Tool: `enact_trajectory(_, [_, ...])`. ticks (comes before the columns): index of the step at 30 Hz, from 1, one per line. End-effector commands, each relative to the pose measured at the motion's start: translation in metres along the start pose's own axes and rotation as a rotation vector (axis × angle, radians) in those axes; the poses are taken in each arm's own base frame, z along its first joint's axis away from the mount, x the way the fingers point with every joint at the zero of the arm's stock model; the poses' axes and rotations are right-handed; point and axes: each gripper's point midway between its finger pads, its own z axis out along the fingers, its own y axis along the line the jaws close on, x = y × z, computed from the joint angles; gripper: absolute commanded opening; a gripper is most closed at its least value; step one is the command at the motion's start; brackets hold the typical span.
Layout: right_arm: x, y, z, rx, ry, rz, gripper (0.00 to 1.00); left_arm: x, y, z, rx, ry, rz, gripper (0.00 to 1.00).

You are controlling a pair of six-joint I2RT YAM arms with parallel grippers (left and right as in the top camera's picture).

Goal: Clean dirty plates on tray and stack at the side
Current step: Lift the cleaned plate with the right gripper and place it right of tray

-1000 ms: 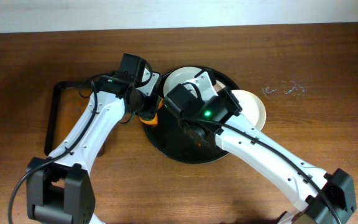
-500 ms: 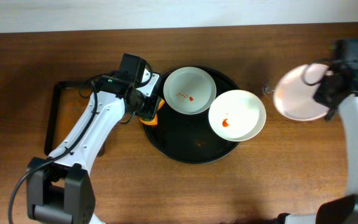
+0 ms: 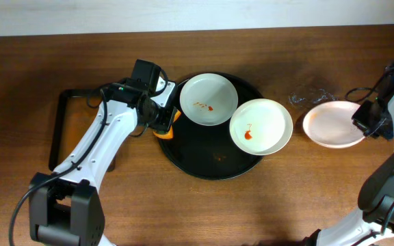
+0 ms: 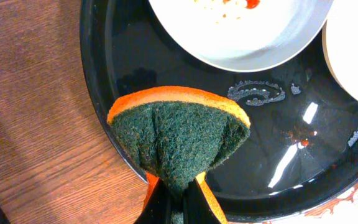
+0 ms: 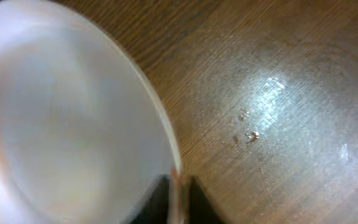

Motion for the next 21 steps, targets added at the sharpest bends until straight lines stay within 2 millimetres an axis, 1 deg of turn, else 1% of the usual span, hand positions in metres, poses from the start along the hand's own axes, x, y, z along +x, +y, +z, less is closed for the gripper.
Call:
enact_trajectory(1, [0.001,0.027,-0.016,-0.16,-0.004,-0.06,0.31,-0.003,-0.003,-0.008,0.016,-0.024,-0.01,0.0])
enact_trajectory(2, [0.003,0.039,-0.02,-0.221,0.002,-0.095,0.36,-0.003,-0.003,-0.008,0.016,-0.024,-0.01,0.0])
enact_trajectory(4, [0.013,0.066,-0.027,-0.338,0.024,-0.179,0.43,-0.003,-0.003,-0.008,0.016,-0.024,-0.01,0.0])
enact_trajectory(5, [0.019,0.081,-0.032,-0.401,0.031,-0.239,0.5,-0.003,-0.003,-0.008,0.016,-0.024,-0.01,0.0])
enact_trajectory(6, [0.027,0.096,-0.038,-0.465,0.037,-0.303,0.6,-0.003,-0.003,-0.008,0.016,-0.024,-0.01,0.0])
enact_trajectory(7, [0.032,0.106,-0.042,-0.505,0.042,-0.343,0.66,-0.003,-0.003,-0.008,0.016,-0.024,-0.01,0.0])
enact_trajectory(8, [0.039,0.118,-0.047,-0.55,0.051,-0.388,0.71,-0.003,-0.003,-0.008,0.016,-0.024,-0.01,0.0])
enact_trajectory(9, [0.046,0.127,-0.051,-0.573,0.057,-0.416,0.73,-0.003,-0.003,-0.008,0.016,-0.024,-0.01,0.0])
enact_trajectory(12, [0.062,0.148,-0.056,-0.582,0.068,-0.482,0.73,-0.003,-0.003,-0.008,0.016,-0.024,-0.01,0.0])
enact_trajectory(14, [0.068,0.154,-0.053,-0.554,0.063,-0.517,0.71,-0.003,-0.003,-0.008,0.016,-0.024,-0.01,0.0])
enact_trajectory(16, [0.073,0.158,-0.041,-0.493,0.046,-0.524,0.69,-0.003,-0.003,-0.008,0.017,-0.022,-0.01,0.0])
enact_trajectory(18, [0.076,0.158,-0.03,-0.449,0.04,-0.506,0.65,-0.002,-0.003,-0.008,0.016,-0.021,-0.01,0.0])
enact_trajectory(21, [0.084,0.164,-0.014,-0.456,0.042,-0.5,0.59,-0.002,-0.003,-0.008,0.017,-0.021,-0.01,0.0])
